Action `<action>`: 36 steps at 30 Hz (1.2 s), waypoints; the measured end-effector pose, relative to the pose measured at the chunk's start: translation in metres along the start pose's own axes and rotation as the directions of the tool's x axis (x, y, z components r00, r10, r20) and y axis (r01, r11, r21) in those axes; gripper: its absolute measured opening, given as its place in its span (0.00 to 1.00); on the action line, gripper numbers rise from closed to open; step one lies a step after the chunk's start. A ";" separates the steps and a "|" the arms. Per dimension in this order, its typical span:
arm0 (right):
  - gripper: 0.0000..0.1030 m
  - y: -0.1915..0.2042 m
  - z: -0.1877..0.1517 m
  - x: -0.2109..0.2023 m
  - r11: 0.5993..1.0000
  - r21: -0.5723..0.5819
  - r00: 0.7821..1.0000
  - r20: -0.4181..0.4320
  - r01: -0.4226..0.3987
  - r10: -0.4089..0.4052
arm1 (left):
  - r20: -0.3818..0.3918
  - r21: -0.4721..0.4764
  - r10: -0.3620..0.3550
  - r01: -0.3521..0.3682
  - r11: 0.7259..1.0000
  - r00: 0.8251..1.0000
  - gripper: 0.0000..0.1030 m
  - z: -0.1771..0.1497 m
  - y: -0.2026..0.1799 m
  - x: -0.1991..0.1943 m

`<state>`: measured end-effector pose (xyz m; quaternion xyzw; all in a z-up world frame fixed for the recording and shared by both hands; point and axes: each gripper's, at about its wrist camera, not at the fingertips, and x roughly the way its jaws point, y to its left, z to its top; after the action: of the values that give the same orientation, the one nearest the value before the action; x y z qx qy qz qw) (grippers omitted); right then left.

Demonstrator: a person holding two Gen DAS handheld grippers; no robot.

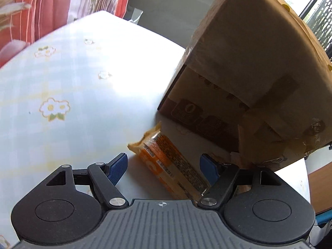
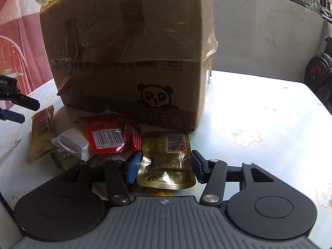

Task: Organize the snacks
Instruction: 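Grasp the orange wafer bar with the left tool while the right tool grasps the gold pouch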

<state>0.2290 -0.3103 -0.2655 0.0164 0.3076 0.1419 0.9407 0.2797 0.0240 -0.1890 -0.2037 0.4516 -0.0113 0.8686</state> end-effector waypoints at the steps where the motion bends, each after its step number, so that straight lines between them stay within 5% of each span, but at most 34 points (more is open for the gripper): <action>1: 0.53 0.000 0.000 0.000 1.000 0.000 1.000 0.000 0.000 0.000 | -0.007 0.002 0.001 -0.001 1.000 1.000 0.76 -0.002 0.000 0.003; 9: 0.53 0.001 0.000 0.001 1.000 -0.005 1.000 -0.002 0.001 -0.001 | 0.021 0.174 0.053 -0.056 0.983 0.998 0.74 -0.006 -0.038 0.038; 14: 0.53 0.001 0.001 0.002 1.000 -0.004 1.000 -0.003 0.002 -0.002 | 0.030 0.314 0.054 -0.061 0.948 0.998 0.70 -0.014 -0.062 0.047; 21: 0.55 0.006 0.001 0.005 1.000 -0.024 1.000 -0.008 0.014 -0.014 | 0.058 0.363 0.068 -0.084 0.928 0.996 0.69 -0.032 -0.062 0.035; 26: 0.56 0.014 0.001 0.007 0.998 -0.049 0.999 -0.014 0.030 -0.031 | 0.076 0.359 0.055 -0.079 0.930 0.996 0.39 -0.036 -0.055 0.023; 36: 0.60 0.018 0.008 0.016 0.998 -0.047 0.999 -0.032 0.040 -0.042 | 0.070 0.349 0.020 -0.043 0.936 0.997 0.38 -0.039 -0.025 0.022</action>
<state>0.2414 -0.2882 -0.2656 -0.0140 0.3199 0.1298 0.9384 0.2657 -0.0173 -0.2167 -0.0390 0.4169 -0.0708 0.9053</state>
